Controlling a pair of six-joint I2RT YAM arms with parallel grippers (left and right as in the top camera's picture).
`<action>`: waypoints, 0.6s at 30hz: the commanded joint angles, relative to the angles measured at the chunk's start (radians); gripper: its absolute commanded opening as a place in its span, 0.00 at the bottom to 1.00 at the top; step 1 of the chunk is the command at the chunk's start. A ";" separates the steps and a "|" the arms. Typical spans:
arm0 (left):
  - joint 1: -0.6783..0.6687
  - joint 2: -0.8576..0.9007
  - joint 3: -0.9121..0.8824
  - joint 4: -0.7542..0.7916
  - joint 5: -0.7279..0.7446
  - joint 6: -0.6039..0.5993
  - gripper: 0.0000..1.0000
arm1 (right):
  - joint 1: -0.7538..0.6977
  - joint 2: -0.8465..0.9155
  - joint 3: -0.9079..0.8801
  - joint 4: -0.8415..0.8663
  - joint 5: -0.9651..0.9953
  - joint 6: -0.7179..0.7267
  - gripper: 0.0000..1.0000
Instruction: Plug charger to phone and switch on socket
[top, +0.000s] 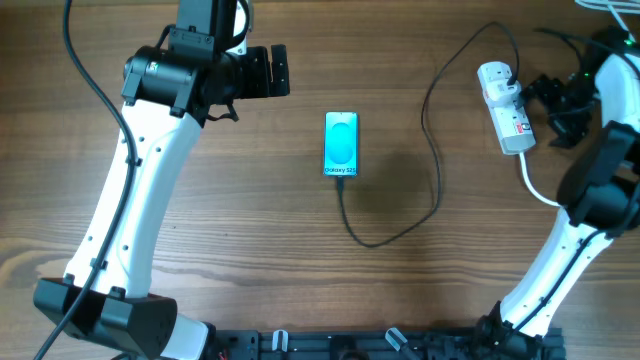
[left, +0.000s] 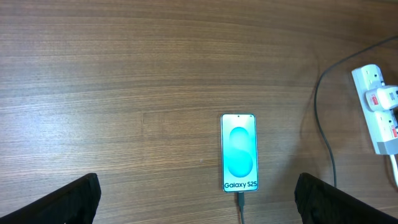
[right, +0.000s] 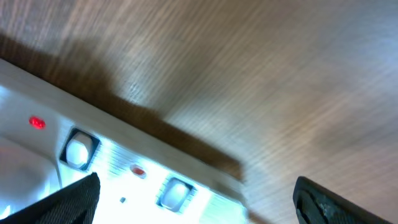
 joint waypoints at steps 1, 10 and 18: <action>0.002 0.008 -0.003 0.000 -0.010 0.009 1.00 | -0.067 -0.226 0.002 -0.055 -0.010 0.027 1.00; 0.002 0.008 -0.003 0.000 -0.010 0.009 1.00 | -0.011 -0.727 0.002 -0.305 -0.006 -0.104 1.00; 0.002 0.008 -0.003 0.000 -0.010 0.009 1.00 | 0.156 -1.139 -0.013 -0.364 -0.006 -0.206 1.00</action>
